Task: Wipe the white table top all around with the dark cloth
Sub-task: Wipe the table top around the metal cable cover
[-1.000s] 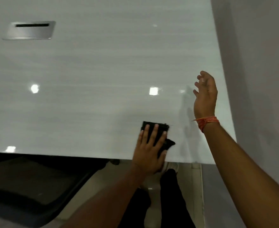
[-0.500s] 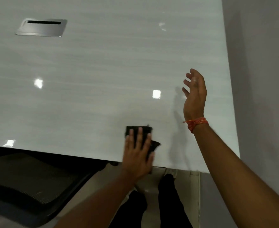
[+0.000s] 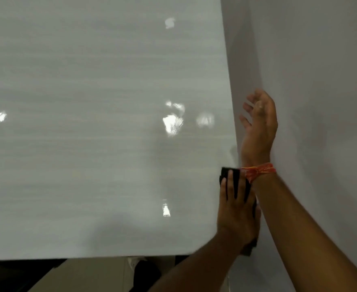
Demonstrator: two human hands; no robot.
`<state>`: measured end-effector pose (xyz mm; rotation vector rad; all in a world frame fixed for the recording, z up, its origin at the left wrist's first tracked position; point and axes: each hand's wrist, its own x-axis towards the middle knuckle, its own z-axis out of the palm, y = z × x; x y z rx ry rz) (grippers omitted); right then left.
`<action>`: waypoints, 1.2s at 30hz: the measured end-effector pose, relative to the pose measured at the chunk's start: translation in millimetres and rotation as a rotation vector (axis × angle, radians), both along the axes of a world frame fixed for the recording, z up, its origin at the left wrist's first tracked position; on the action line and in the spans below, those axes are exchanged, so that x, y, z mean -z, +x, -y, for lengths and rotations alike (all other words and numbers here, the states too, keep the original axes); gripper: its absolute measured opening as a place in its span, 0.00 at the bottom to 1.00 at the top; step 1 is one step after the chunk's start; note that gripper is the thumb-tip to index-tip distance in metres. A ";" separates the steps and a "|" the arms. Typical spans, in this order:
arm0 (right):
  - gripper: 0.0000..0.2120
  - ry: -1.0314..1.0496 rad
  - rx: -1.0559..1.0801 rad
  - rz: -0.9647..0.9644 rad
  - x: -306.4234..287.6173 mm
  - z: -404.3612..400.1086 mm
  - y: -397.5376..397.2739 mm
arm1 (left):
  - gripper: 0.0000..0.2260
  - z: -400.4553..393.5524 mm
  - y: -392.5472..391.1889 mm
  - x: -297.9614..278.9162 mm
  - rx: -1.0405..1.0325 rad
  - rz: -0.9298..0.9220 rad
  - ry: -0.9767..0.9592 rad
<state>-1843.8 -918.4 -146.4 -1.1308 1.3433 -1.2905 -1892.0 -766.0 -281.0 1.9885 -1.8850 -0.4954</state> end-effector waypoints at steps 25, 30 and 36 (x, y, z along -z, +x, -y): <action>0.16 0.061 -0.049 0.016 44.7 49.4 -43.5 | 0.27 185.0 100.3 11.9 0.008 0.114 -0.134; 0.21 0.049 -0.090 -0.061 52.2 61.3 -50.4 | 0.26 276.1 142.4 12.9 -0.148 0.215 -0.117; 0.13 0.065 -0.134 -0.106 61.2 34.9 -44.0 | 0.26 145.6 100.0 10.0 -0.074 0.099 -0.095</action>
